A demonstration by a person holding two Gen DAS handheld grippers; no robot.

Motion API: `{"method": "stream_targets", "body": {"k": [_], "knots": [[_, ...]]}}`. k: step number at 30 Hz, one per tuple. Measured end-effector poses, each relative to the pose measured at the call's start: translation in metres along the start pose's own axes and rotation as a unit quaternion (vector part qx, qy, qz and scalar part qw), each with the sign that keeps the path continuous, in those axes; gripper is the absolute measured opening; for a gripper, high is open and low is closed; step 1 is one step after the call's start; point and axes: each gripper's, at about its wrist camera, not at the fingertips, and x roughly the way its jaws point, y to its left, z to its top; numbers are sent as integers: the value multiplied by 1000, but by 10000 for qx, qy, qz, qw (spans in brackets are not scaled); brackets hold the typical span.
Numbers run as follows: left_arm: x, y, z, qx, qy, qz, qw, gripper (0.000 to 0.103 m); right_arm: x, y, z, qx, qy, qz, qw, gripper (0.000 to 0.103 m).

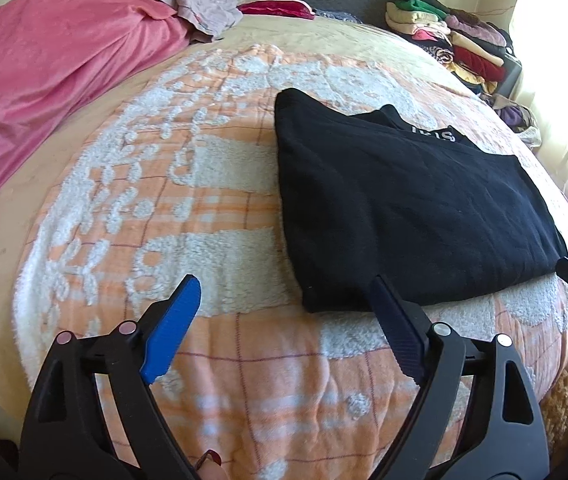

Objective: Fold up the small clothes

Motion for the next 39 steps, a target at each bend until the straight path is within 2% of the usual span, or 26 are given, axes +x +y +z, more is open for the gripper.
{"method": "stream_targets", "body": {"k": [1,6,21,39], "knots": [[-1,3,0,-26,-9,39,10000,89,0,3,1,-27,-2,19,10000,96],[-6,12,2,-107,-55,109,9999,93,1,22,5,-272,-32,110,9996,96],[-13,34,16,-283,-170,296,9990,93,14,92,22,-1054,-59,503,9931,97],[7,43,64,-273,-293,355,9986,93,52,174,14,-2128,52,596,9753,97]]}}
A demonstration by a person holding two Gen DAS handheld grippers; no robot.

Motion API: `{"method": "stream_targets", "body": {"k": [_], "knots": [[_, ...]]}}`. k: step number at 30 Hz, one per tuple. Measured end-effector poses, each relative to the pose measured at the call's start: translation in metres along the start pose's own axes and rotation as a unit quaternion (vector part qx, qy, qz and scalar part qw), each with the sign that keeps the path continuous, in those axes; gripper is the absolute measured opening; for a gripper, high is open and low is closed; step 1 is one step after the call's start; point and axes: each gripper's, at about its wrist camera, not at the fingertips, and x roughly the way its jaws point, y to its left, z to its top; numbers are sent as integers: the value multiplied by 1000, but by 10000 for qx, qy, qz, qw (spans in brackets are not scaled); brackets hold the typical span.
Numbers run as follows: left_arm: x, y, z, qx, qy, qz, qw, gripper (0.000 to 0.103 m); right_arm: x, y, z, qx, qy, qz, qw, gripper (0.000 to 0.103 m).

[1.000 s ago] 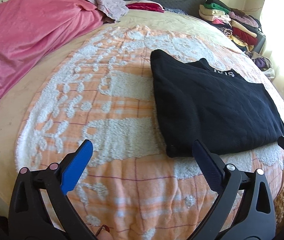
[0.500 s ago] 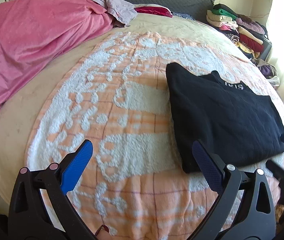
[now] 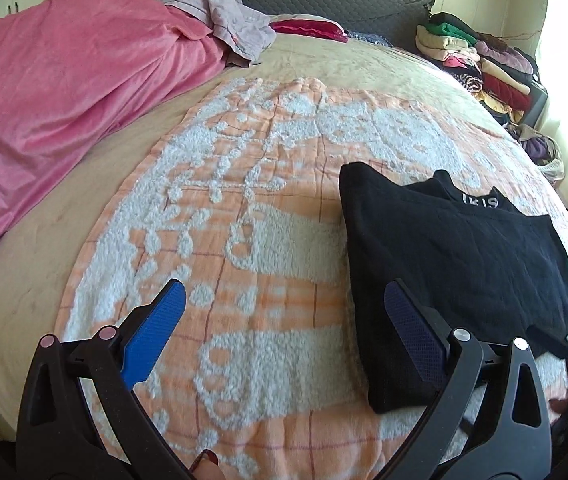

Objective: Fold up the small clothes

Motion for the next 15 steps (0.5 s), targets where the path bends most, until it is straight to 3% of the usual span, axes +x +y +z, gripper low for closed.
{"method": "stream_targets", "body": {"k": [9,15], "knots": [[23,-1,13,-15,114,-44,9999,93,31,16,0,-360,151,-169,9991,97],[44,-4,20,-8,300,-113,9995,93,44,20,4,-558,-32,-396,9977,98]]}}
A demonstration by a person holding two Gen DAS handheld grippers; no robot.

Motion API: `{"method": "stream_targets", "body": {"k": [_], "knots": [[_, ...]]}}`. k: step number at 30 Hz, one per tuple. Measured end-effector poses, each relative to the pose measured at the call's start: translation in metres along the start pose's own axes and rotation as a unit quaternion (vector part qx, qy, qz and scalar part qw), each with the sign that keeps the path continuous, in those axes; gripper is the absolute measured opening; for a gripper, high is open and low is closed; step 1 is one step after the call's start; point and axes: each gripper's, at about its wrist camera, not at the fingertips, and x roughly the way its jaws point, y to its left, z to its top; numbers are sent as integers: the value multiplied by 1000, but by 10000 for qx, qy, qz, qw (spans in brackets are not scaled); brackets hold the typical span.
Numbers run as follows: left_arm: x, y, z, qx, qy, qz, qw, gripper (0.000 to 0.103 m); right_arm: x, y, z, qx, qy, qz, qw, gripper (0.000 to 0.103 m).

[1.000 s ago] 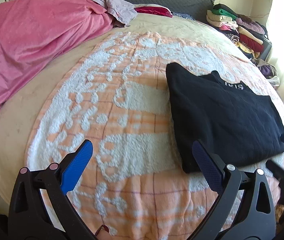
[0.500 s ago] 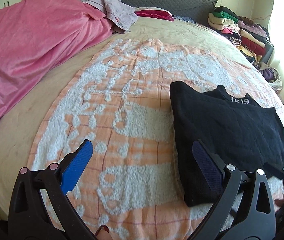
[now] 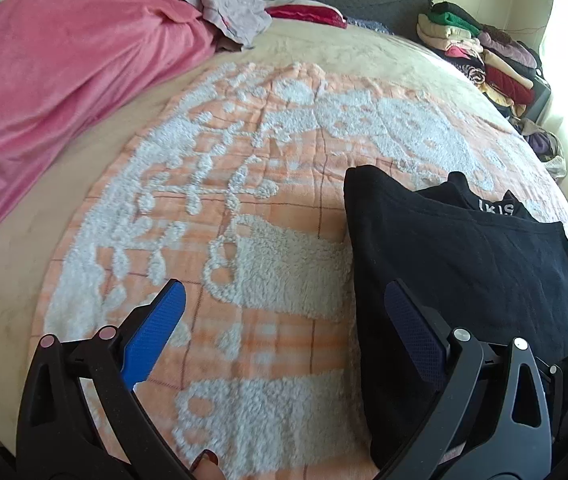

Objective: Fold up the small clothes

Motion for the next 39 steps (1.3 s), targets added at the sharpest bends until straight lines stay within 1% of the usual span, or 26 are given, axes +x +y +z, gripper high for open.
{"method": "stream_targets", "body": {"k": [4,5,6,7,8,9,10,12,13,14,15,17,19,21,22,23,24,25,26,27,28,30,33,36,39], "knots": [[16,-4,6,-72,219,-209,9995,93,10,1,8,-57,-113,-239,9996,98],[20,-5,8,-88,270,-274,9992,93,11,0,9,-63,-148,-296,9994,98],[23,-7,9,-102,311,-336,9989,93,11,0,11,-67,-188,-349,9992,95],[28,-9,11,-127,390,-414,9983,93,11,-1,12,-59,-232,-370,9990,90],[32,-11,13,-157,468,-501,9975,93,10,-3,12,-36,-279,-416,9987,76],[37,-13,15,-198,577,-685,9958,93,9,-6,12,-6,-320,-426,9986,70],[41,-15,16,-230,667,-808,9942,93,7,-8,12,52,-381,-407,9984,64],[47,-20,18,-263,815,-966,9916,93,0,-16,10,234,-541,-309,9978,44],[51,-23,19,-283,886,-1083,9898,93,-2,-20,9,327,-603,-256,9973,37],[53,-26,20,-312,935,-1153,9884,93,-5,-26,8,440,-675,-216,9965,28],[55,-28,20,-343,968,-1218,9872,93,-8,-27,7,494,-711,-182,9961,21],[59,-35,22,-429,1052,-1400,9836,93,-14,-30,6,591,-807,-72,9950,12],[61,-39,23,-597,1084,-1613,9791,93,-18,-31,5,606,-864,-108,9944,11],[59,-42,26,-878,1095,-1962,9705,91,-24,-33,3,699,-925,-140,9932,11],[56,-47,29,-897,1048,-2048,9690,79,-27,-35,2,774,-961,-139,9923,11],[53,-54,31,-801,998,-1992,9716,70,-31,-39,0,893,-1027,-133,9906,10],[49,-60,34,-685,932,-1909,9748,54,-36,-43,-1,984,-1091,-142,9891,10],[44,-67,37,-614,854,-1870,9767,41,-41,-48,-3,1095,-1185,-191,9867,10],[41,-73,40,-595,824,-1927,9760,36,-47,-51,-5,1173,-1239,-231,9851,10],[35,-81,43,-544,775,-1965,9759,29,-52,-56,-7,1283,-1292,-278,9829,9],[30,-87,46,-485,717,-1962,9767,26,-57,-61,-10,1398,-1335,-322,9806,9],[19,-102,52,-302,582,-1970,9782,24,-65,-76,-16,1699,-1381,-369,9750,9],[4,-136,60,18,400,-1951,9800,24,-76,-96,-29,2132,-1405,-363,9662,9],[-3,-165,63,261,317,-1918,9806,24,-85,-113,-43,2469,-1437,-387,9575,8],[-7,-197,64,455,289,-1980,9787,24,-93,-127,-56,2777,-1468,-405,9485,7]]}}
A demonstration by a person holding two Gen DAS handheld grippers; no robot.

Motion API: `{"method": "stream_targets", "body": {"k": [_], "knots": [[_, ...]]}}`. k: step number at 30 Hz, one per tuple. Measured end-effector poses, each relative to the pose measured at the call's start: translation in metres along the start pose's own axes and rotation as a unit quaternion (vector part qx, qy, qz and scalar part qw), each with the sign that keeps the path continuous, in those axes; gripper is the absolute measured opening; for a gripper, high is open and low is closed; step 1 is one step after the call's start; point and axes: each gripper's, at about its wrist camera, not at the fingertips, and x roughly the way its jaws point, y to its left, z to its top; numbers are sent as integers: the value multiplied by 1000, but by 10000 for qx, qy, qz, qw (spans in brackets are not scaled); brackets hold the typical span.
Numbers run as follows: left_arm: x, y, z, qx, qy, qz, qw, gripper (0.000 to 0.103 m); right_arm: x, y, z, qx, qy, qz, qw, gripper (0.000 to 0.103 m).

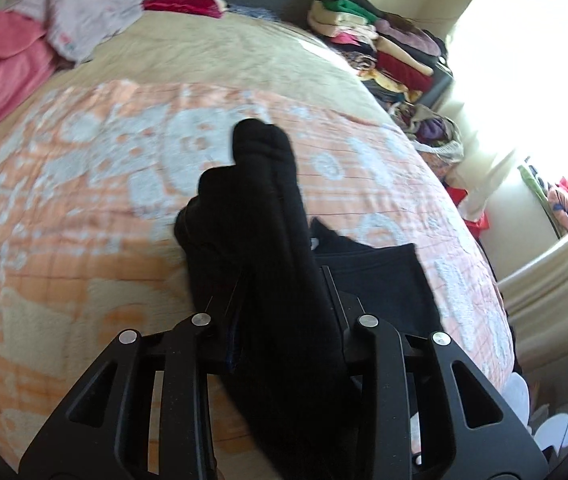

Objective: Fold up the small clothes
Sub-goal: 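Grasp the sweatshirt side with the right tool while the left tool grasps beside it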

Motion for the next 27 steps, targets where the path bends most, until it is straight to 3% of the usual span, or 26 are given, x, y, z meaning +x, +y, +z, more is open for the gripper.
{"method": "stream_targets", "body": {"k": [11,18,23,27], "knots": [[46,-87,1,588,287,-1,9979,25,-25,-71,-13,1141,4,-81,9934,7],[89,-119,-9,817,662,185,9943,25,-25,-109,-33,1921,294,90,9809,7],[111,-131,-16,864,860,193,9924,34,-20,-126,-44,2280,424,224,9725,7],[124,-135,-20,781,958,-79,9923,55,-18,-136,-49,2466,519,233,9674,9]]}}
